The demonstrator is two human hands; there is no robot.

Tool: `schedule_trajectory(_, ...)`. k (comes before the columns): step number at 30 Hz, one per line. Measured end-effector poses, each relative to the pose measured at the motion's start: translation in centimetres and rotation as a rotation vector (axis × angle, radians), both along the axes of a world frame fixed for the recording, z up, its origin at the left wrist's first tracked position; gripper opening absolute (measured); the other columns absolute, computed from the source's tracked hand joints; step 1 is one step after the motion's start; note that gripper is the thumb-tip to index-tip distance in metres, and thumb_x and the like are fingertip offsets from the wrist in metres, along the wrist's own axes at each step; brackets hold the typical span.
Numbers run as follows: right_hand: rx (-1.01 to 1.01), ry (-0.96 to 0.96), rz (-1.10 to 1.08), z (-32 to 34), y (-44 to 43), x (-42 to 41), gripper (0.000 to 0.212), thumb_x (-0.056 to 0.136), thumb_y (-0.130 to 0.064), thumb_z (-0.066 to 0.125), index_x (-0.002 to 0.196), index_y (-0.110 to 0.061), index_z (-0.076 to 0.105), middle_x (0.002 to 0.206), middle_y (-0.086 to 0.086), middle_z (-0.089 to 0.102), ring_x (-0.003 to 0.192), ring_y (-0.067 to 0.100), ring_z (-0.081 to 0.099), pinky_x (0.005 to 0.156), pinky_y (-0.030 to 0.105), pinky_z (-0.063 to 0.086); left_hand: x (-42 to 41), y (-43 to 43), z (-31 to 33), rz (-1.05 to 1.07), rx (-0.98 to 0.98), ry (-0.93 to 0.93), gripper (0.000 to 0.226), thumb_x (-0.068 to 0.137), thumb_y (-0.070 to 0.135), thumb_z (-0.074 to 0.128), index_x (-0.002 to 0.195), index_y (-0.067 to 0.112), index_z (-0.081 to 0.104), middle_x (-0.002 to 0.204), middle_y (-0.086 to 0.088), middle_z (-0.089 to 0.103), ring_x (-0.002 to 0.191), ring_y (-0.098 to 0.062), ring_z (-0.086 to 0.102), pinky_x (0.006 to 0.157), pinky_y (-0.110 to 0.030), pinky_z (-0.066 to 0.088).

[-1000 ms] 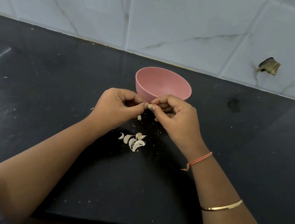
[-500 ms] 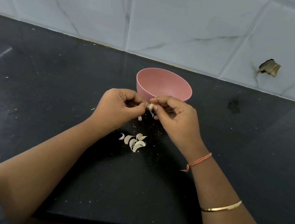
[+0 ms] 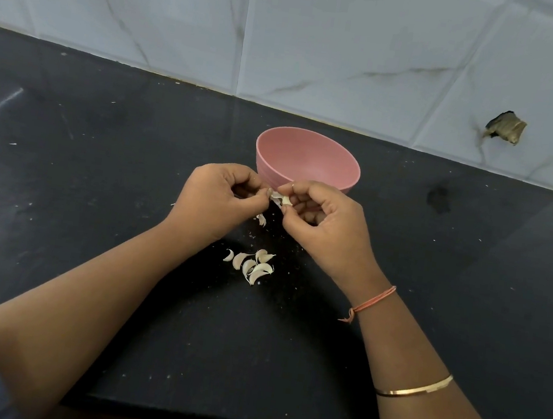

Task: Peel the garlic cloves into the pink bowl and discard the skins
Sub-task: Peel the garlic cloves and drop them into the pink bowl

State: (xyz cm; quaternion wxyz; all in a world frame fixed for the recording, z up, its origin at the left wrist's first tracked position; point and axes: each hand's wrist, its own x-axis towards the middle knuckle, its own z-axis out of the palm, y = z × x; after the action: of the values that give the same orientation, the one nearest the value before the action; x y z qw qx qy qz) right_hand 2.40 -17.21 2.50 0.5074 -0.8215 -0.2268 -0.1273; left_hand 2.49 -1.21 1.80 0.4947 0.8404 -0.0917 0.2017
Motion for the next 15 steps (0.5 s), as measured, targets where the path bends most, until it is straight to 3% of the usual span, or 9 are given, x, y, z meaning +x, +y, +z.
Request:
schedule_trajectory(3, 0.017, 0.048, 0.047, 0.09, 0.00, -0.09, 0.026, 0.081, 0.003, 0.061, 0.098, -0.014, 0.069, 0.086, -0.001, 0.067, 0.073, 0.004, 0.061, 0.067, 0.014, 0.050, 0.06, 0.05, -0.13, 0.048, 0.044, 0.018, 0.006, 0.080, 0.016, 0.068, 0.076, 0.020, 0.072, 0.068, 0.011, 0.067, 0.069, -0.004, 0.062, 0.060, -0.008, 0.048)
schedule_trajectory(8, 0.091, 0.111, 0.055, 0.19, -0.18, 0.01, 0.032, 0.080, 0.002, 0.063, 0.103, -0.020, 0.061, 0.084, 0.002, 0.069, 0.080, 0.013, 0.067, 0.073, 0.020, 0.052, 0.19, 0.36, -0.20, 0.147, 0.067, 0.063, 0.010, 0.080, 0.020, 0.065, 0.071, 0.021, 0.069, 0.061, 0.014, 0.062, 0.057, 0.007, 0.054, 0.054, -0.003, 0.039)
schedule_trajectory(12, 0.075, 0.119, 0.035, 0.22, -0.22, 0.08, 0.022, 0.080, -0.001, 0.065, 0.087, -0.022, 0.064, 0.088, 0.003, 0.068, 0.080, 0.012, 0.064, 0.072, 0.025, 0.055, 0.28, 0.33, -0.33, 0.185, 0.078, 0.093, 0.022, 0.081, 0.036, 0.065, 0.066, 0.020, 0.066, 0.056, 0.008, 0.059, 0.050, -0.003, 0.050, 0.051, -0.014, 0.038)
schedule_trajectory(15, 0.052, 0.118, 0.031, 0.23, -0.26, 0.07, 0.018, 0.081, -0.001, 0.064, 0.085, -0.019, 0.067, 0.085, -0.001, 0.068, 0.077, 0.008, 0.063, 0.070, 0.023, 0.055, 0.40, 0.45, -0.32, 0.195, 0.093, 0.060, 0.021, 0.077, 0.038, 0.071, 0.065, 0.021, 0.065, 0.057, 0.012, 0.059, 0.052, 0.000, 0.051, 0.050, -0.007, 0.037)
